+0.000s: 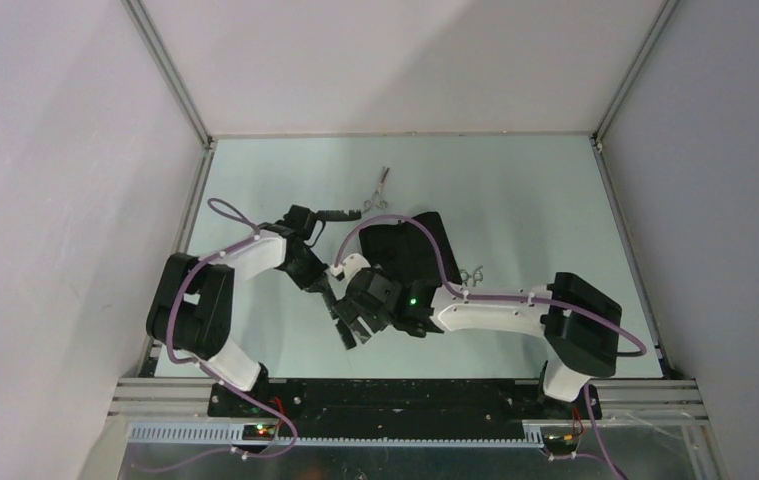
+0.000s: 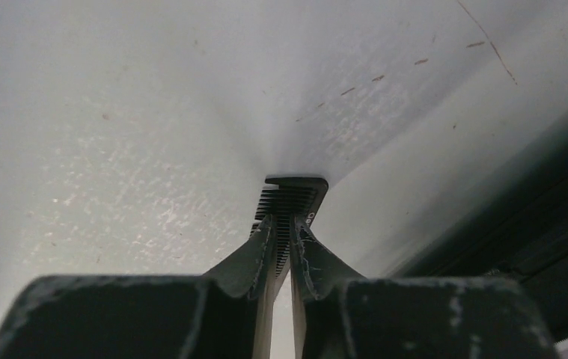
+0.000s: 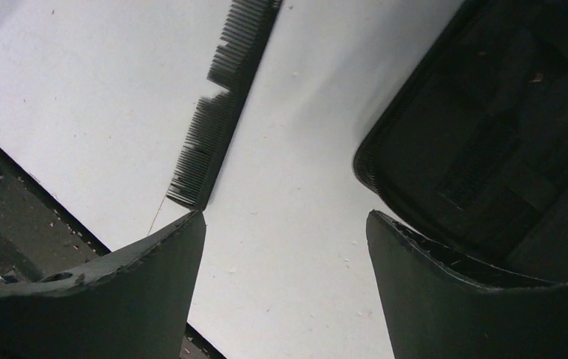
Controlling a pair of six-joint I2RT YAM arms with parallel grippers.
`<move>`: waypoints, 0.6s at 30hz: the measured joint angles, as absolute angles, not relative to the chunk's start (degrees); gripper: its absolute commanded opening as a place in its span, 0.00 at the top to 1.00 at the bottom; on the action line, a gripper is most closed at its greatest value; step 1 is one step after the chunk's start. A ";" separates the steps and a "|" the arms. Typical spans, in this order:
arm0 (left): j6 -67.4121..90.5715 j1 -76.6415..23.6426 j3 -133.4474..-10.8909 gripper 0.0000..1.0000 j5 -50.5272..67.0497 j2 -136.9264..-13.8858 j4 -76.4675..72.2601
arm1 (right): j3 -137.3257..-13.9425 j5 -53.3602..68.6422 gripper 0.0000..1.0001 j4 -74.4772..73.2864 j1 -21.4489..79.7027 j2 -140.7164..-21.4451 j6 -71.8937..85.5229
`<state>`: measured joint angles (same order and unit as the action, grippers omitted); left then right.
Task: Sort the hair-cutting tools
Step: Move the hairdressing tool bag to the center of the board.
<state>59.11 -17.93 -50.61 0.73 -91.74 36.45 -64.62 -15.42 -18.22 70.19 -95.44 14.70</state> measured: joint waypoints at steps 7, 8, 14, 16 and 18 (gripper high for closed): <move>59.57 -17.93 -49.50 0.74 2.79 -91.02 34.52 | -64.64 -13.19 0.18 -16.95 70.78 -99.98 13.80; 59.61 -17.93 -49.47 0.70 2.81 -90.83 34.59 | -64.64 -13.17 0.18 -17.02 70.78 -100.38 13.76; 59.20 -17.96 -49.50 0.44 1.13 -86.59 37.04 | -65.06 -12.97 0.18 -17.30 70.78 -100.57 13.72; 58.89 -17.98 -49.50 0.32 -0.01 -83.77 37.85 | -65.80 -12.58 0.19 -17.82 70.89 -100.57 14.00; 58.26 -17.98 -49.52 0.20 -1.23 -80.44 38.65 | -67.05 -12.49 0.20 -18.92 71.07 -100.66 14.59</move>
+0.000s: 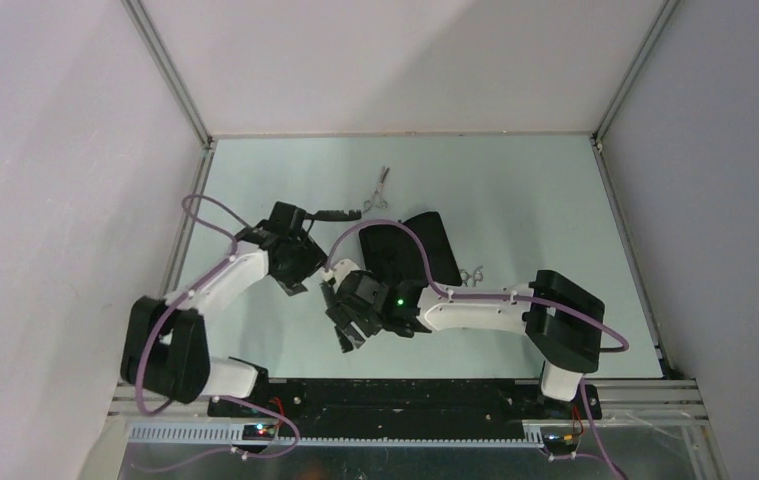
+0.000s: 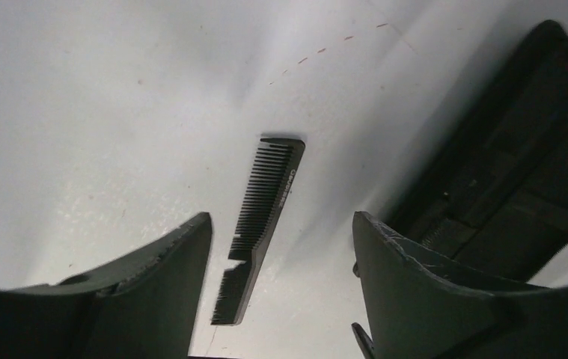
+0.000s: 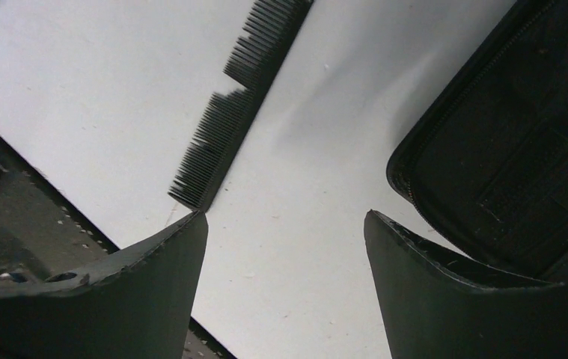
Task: Sort the hair-cutting tools
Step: Move the hairdressing tool bag to the center of the board.
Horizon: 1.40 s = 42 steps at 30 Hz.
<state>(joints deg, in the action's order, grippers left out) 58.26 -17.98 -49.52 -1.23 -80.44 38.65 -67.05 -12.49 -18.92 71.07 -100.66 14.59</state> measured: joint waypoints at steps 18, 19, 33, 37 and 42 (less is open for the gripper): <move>43.83 -10.87 -48.12 0.00 -14.09 -43.51 47.77 | -86.19 -9.98 0.28 -35.46 73.78 -115.11 18.44; 42.65 -10.83 -48.05 0.00 -15.09 -41.56 48.40 | -87.48 -9.91 0.29 -36.38 73.91 -116.16 18.46; 33.43 -10.72 -43.79 0.00 -20.45 -31.75 50.19 | -93.71 -5.72 0.74 -44.49 73.84 -122.80 17.15; 32.86 -10.72 -42.81 0.00 -18.41 -32.05 48.80 | -86.94 -3.09 0.88 -43.40 71.64 -118.61 15.07; 32.97 -10.68 -40.91 0.00 -13.85 -33.98 45.54 | -79.22 -1.10 0.96 -45.04 66.46 -113.56 12.27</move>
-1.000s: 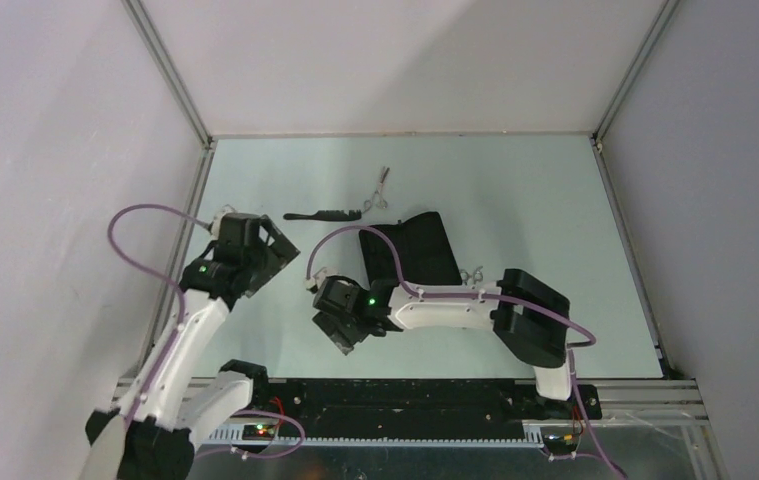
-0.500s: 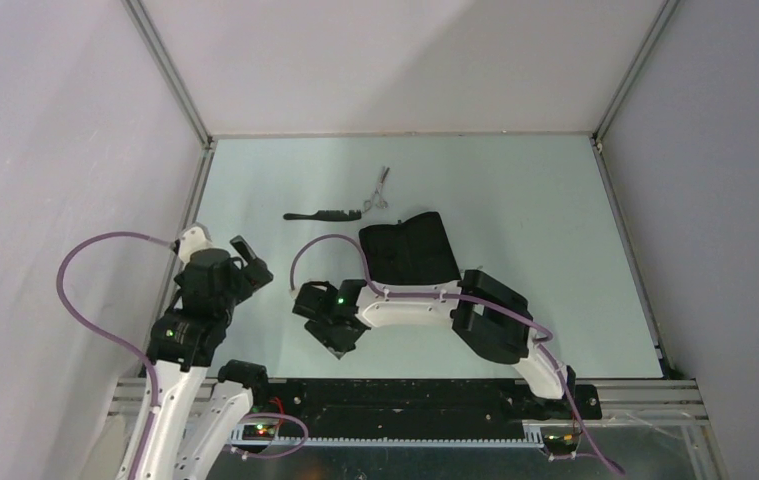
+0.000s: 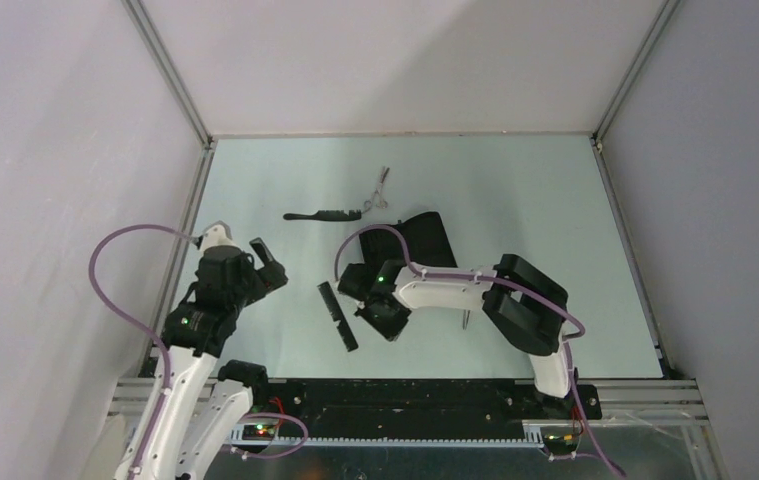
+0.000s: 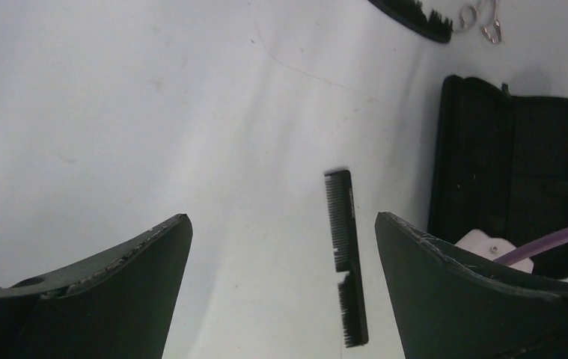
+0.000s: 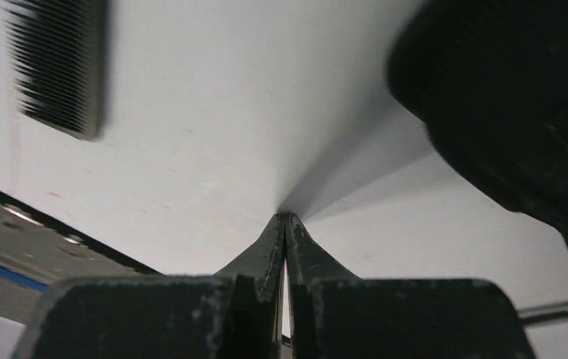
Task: Sort the hair-cutting tools
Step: Move the hairdressing tool bag to the center of the board, then pick up the comb at the center of the board.
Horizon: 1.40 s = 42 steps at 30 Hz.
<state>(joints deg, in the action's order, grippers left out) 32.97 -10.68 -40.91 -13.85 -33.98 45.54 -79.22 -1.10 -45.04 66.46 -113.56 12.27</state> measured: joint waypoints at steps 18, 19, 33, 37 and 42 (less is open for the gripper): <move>36.12 -13.47 -39.27 0.42 -2.76 -59.33 40.18 | -71.55 -2.61 0.46 -42.46 61.73 -99.85 15.35; 35.90 -14.68 -40.95 0.44 -2.57 -62.52 40.66 | -71.55 -2.76 0.44 -41.47 61.84 -98.94 16.45; 34.50 -19.05 -55.42 0.77 0.93 -86.08 38.59 | -71.57 -4.38 0.41 -33.80 67.31 -99.63 22.15; 34.70 -19.16 -55.42 0.80 2.09 -89.56 37.67 | -71.57 -5.21 0.41 -33.01 68.16 -100.60 22.20; 35.75 -19.16 -55.42 0.84 2.72 -92.47 35.88 | -72.47 -6.26 0.40 -32.69 69.19 -102.43 21.98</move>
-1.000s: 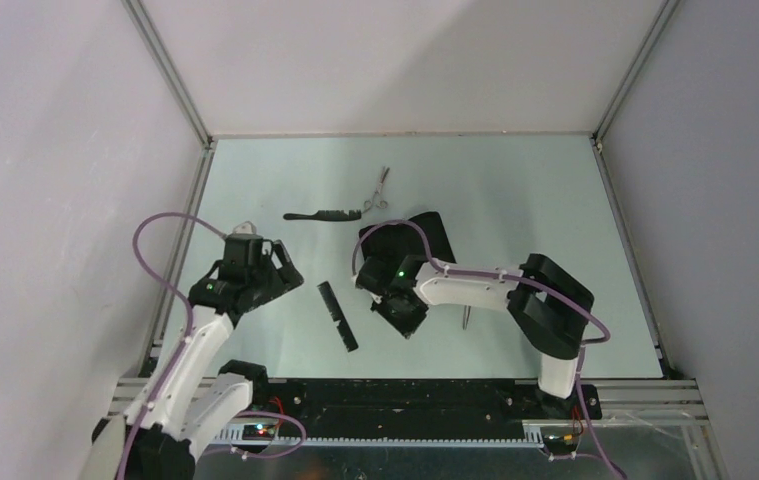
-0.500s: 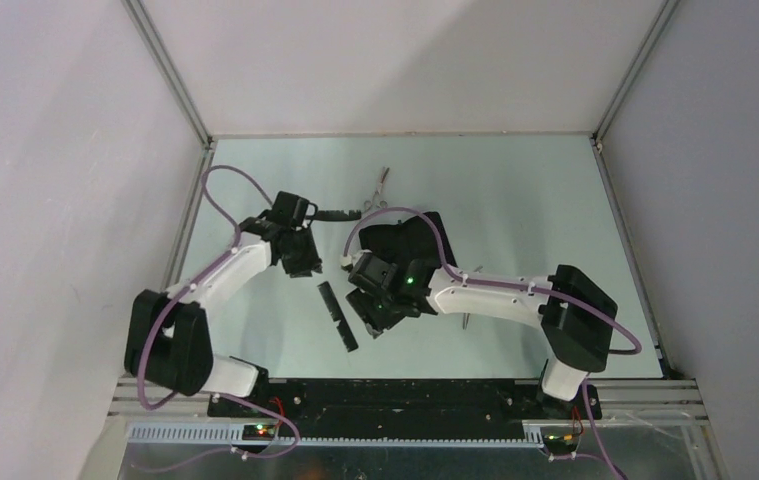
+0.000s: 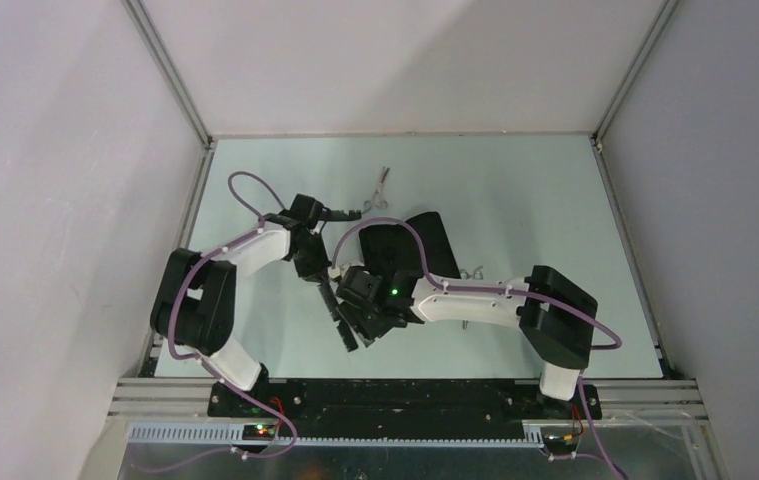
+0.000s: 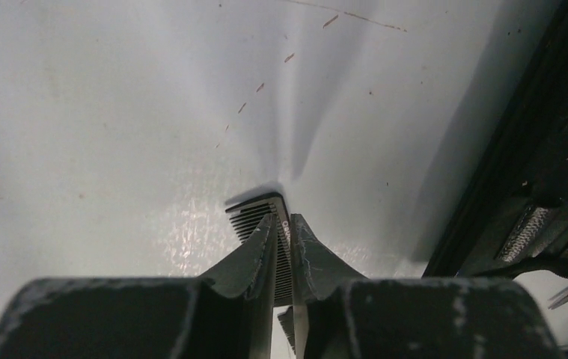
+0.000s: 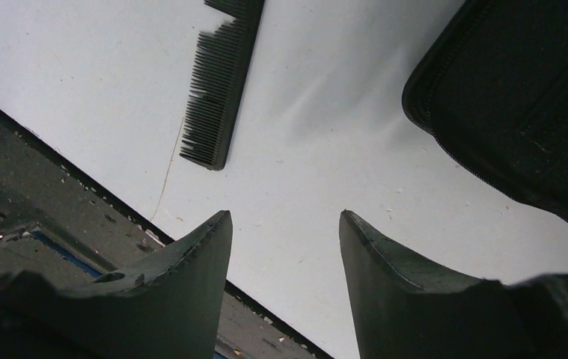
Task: Sort the hair-cutting tools
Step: Pick up the comb at the center of the board.
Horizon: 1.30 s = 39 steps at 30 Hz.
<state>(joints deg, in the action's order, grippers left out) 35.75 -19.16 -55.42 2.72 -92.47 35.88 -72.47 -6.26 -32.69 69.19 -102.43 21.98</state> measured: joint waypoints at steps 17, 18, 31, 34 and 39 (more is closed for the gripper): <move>40.47 -18.48 -50.76 0.90 4.38 -92.90 28.97 | -83.24 -10.13 0.32 -34.59 72.27 -110.08 20.93; 40.71 -18.20 -50.24 0.90 4.78 -92.58 28.38 | -84.14 -10.09 0.32 -35.07 72.34 -110.89 20.93; 42.72 -17.23 -48.53 0.90 8.36 -92.23 24.69 | -92.49 -8.86 0.33 -42.63 72.69 -120.66 21.17; 43.13 -17.23 -48.45 0.90 8.97 -92.36 24.23 | -94.28 -8.29 0.33 -44.51 72.75 -122.37 21.52; 43.55 -17.23 -48.42 0.90 9.58 -92.55 23.79 | -96.20 -7.44 0.35 -46.78 72.79 -123.98 23.00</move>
<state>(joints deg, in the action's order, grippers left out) 43.55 -17.23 -48.42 9.58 -92.55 23.79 -96.20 -7.44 -46.78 72.79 -123.98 23.00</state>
